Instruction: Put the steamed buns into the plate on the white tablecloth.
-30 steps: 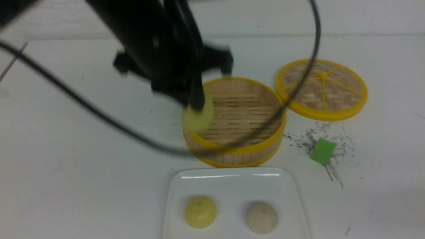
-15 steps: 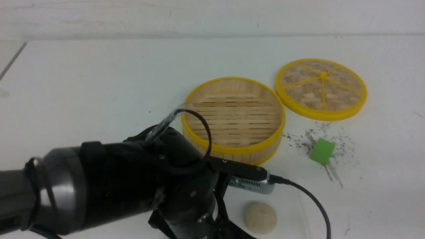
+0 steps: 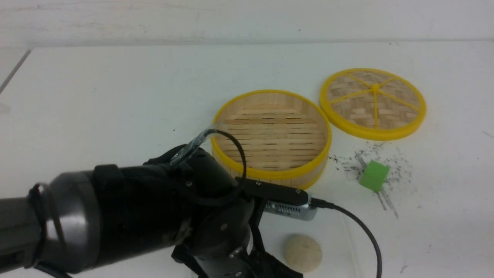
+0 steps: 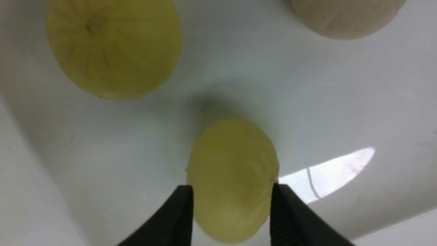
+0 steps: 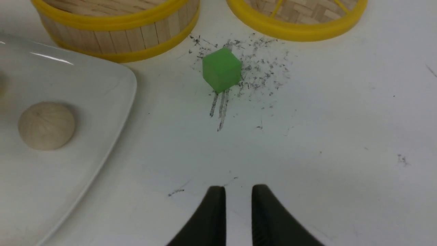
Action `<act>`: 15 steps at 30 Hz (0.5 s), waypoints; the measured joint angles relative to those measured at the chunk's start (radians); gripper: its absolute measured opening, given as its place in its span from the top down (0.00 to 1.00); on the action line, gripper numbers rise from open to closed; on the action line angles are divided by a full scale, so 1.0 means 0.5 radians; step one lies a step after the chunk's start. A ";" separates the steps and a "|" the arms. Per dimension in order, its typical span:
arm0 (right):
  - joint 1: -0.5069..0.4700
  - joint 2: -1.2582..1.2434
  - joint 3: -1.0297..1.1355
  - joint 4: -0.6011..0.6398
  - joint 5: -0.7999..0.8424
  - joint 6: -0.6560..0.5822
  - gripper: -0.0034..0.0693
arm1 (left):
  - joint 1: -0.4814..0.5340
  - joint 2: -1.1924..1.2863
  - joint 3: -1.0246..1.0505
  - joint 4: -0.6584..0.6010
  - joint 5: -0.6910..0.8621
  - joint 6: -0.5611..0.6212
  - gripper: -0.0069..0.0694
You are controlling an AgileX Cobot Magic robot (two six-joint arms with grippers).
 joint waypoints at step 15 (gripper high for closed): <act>0.000 -0.330 -0.511 -0.067 0.437 0.029 0.97 | 0.000 -0.153 -0.214 0.287 0.059 0.000 0.67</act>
